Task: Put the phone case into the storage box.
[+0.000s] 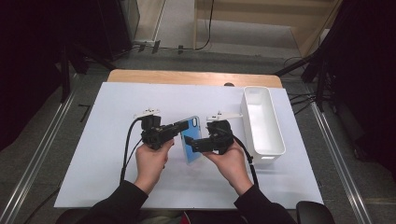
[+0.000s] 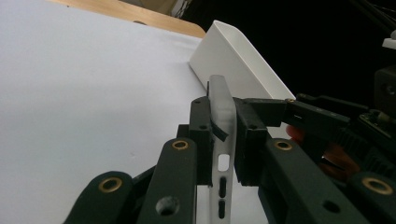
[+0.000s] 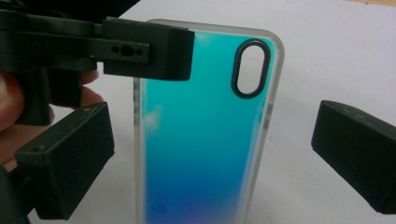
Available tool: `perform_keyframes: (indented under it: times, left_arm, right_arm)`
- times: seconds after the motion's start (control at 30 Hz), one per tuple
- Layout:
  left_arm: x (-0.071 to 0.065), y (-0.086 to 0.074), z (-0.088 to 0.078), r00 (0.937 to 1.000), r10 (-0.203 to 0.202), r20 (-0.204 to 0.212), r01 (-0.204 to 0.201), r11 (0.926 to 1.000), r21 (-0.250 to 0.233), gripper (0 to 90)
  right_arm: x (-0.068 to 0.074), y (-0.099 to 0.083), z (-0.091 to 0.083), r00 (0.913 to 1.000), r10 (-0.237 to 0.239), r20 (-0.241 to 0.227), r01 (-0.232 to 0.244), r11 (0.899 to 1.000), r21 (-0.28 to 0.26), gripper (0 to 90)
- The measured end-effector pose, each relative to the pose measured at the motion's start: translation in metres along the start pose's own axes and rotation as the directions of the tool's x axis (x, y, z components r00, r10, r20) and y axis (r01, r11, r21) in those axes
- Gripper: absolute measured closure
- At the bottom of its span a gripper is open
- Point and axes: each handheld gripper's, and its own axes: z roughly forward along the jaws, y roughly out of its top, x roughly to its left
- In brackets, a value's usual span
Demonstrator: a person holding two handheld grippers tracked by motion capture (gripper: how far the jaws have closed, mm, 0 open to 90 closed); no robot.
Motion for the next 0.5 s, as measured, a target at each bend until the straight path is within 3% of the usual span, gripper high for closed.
perform_keyframes:
  times: [0.5]
  left_arm:
    - [-0.003, 0.000, -0.001, 0.9997, -0.012, 0.019, 0.012, 0.9999, -0.010, 79.3]
  right_arm:
    - [0.001, 0.002, 0.016, 0.9999, 0.016, 0.001, -0.016, 1.000, 0.013, 0.0]
